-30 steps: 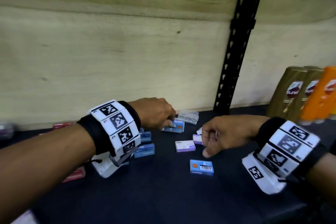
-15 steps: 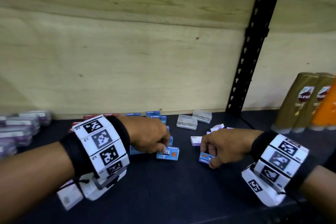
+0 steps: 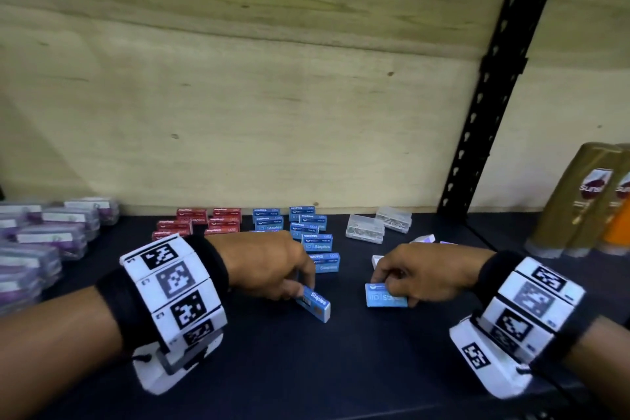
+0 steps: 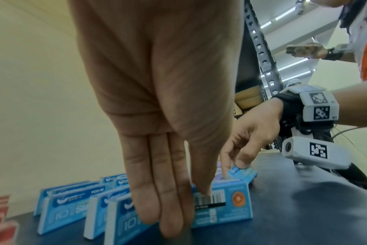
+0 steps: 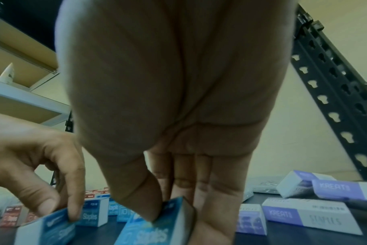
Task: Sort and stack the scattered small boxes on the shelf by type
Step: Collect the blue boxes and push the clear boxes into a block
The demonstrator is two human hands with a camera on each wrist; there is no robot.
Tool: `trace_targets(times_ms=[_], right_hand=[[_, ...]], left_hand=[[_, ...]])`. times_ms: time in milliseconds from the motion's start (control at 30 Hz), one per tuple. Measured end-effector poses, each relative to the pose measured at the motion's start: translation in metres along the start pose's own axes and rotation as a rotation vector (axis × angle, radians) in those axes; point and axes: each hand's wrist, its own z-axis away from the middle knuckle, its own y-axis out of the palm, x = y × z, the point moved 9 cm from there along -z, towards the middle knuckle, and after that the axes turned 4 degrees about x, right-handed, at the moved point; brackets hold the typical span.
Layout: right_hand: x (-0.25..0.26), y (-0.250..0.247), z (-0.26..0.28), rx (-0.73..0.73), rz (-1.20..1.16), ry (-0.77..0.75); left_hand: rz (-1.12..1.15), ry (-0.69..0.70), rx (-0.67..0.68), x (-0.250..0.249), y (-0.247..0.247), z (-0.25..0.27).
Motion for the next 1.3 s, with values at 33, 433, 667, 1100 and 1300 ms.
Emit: trace_targets(times_ms=[33,433,667,1100,1300], right_hand=[[0.0,-0.001,0.001,-0.008,-0.003,-0.007],[-0.004,-0.003,0.003,-0.113,0.039,-0.024],[-0.001,-0.001,-0.006,-0.125,-0.004,-0.09],[0.049,-0.004,-0.029,-0.141,0.157,-0.157],[0.059,-0.003,-0.031,-0.139,0.219,-0.132]], left_hand=[[0.003,-0.013,-0.021,0.0,-0.002,0.0],[0.143,-0.011,0.025,-0.009,0.007,-0.008],[0.165,-0.053,0.067,0.001,0.009,-0.001],[-0.175,-0.254,-0.009,0.034,0.004,0.023],[-0.196,-0.291,-0.027,0.041,0.007,0.032]])
